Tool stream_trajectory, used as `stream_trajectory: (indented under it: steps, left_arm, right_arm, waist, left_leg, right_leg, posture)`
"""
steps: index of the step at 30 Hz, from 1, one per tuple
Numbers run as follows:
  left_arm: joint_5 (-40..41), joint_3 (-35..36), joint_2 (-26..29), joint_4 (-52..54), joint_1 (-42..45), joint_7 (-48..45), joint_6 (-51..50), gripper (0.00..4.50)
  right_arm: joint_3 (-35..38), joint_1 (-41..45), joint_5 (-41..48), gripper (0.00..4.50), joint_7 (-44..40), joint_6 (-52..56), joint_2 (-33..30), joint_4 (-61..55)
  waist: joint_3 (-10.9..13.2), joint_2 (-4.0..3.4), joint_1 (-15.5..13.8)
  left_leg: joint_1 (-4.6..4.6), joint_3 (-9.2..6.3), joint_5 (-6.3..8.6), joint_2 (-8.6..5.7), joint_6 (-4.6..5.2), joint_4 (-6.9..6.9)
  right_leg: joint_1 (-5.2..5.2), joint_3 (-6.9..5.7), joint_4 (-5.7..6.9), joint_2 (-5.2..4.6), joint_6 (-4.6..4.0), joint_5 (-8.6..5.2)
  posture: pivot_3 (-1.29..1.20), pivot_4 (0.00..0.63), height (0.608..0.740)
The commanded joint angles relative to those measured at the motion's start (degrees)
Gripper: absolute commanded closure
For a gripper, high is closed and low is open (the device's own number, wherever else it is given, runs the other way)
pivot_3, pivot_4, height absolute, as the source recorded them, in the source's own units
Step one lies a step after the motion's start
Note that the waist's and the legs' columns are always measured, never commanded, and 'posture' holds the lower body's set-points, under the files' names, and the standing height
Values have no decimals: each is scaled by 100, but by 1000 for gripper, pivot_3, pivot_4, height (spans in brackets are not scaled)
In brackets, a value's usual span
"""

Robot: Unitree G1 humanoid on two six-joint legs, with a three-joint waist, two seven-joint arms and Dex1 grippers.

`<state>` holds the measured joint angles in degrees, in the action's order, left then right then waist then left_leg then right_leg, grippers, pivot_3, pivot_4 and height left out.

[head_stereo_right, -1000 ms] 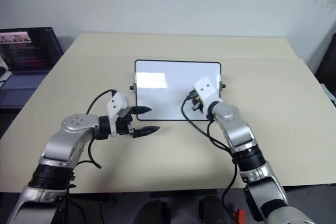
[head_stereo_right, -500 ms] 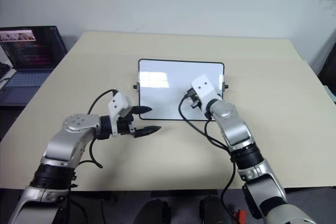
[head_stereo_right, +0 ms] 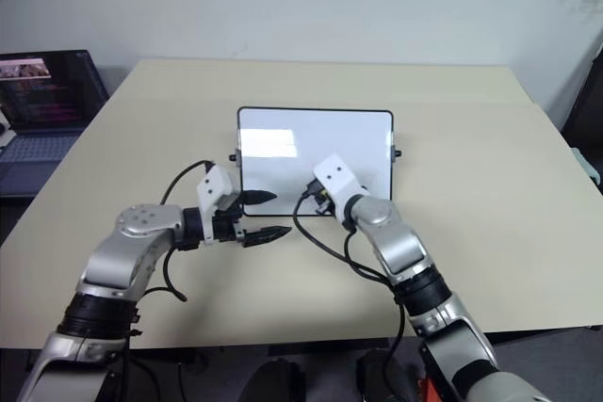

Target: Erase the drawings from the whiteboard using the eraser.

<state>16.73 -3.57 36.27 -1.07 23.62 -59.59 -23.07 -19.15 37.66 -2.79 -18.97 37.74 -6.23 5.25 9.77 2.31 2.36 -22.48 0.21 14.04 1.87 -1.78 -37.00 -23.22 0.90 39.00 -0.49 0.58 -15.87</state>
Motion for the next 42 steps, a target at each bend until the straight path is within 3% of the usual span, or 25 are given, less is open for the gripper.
stream_trajectory:
  steps: [1, 10, 21, 30, 39, 42]
  left_arm:
    - [44, 61, 38, 113, 73, -13, 68, 0]
    - [48, 58, 34, 107, 73, -16, 69, 0]
    - [25, 108, 71, 93, 65, 42, 52, 0]
    - [42, 241, 200, 133, -63, 124, 34, 0]
    - [44, 197, 206, 71, 1, 156, 62, 0]
    - [24, 185, 224, 43, 12, 145, 66, 0]
  right_arm:
    - [387, 69, -240, 3180, 335, 16, -278, 347]
    - [541, -45, -186, 3180, 313, 114, -505, 265]
    - [-210, 108, -59, 3180, -344, -60, 122, 338]
    - [590, 942, -376, 3181, 707, -973, -83, 1295]
    - [-238, 489, -288, 3181, -612, -441, -91, 931]
    - [-285, 403, -440, 3181, -509, -498, -78, 850]
  waist:
    - [0, 0, -10]
    - [-1, 2, -72]
    - [1, -2, 25]
    - [6, -7, -46]
    - [5, -7, -28]
    - [6, -8, -30]
  left_leg:
    - [0, 0, 0, 0, 0, 0]
    - [0, -3, -1, -5, 1, -2]
    - [2, 1, -1, 5, 2, 5]
    - [-9, -5, -1, -1, 2, 2]
    - [-11, -2, 1, 1, 3, 8]
    - [-7, -3, 0, 3, 3, 7]
  right_leg:
    - [0, -1, 0, 0, 0, 0]
    - [4, -4, 0, -6, 0, 0]
    - [-3, 0, 0, 4, -2, -1]
    - [-7, -6, -1, -3, -7, 1]
    - [-8, -5, -5, -3, -26, 10]
    - [-8, -6, -1, -1, -12, 2]
  posture:
    - [0, 150, 740]
    - [0, 150, 740]
    - [0, 150, 740]
    - [0, 150, 740]
    - [0, 150, 740]
    - [0, 150, 740]
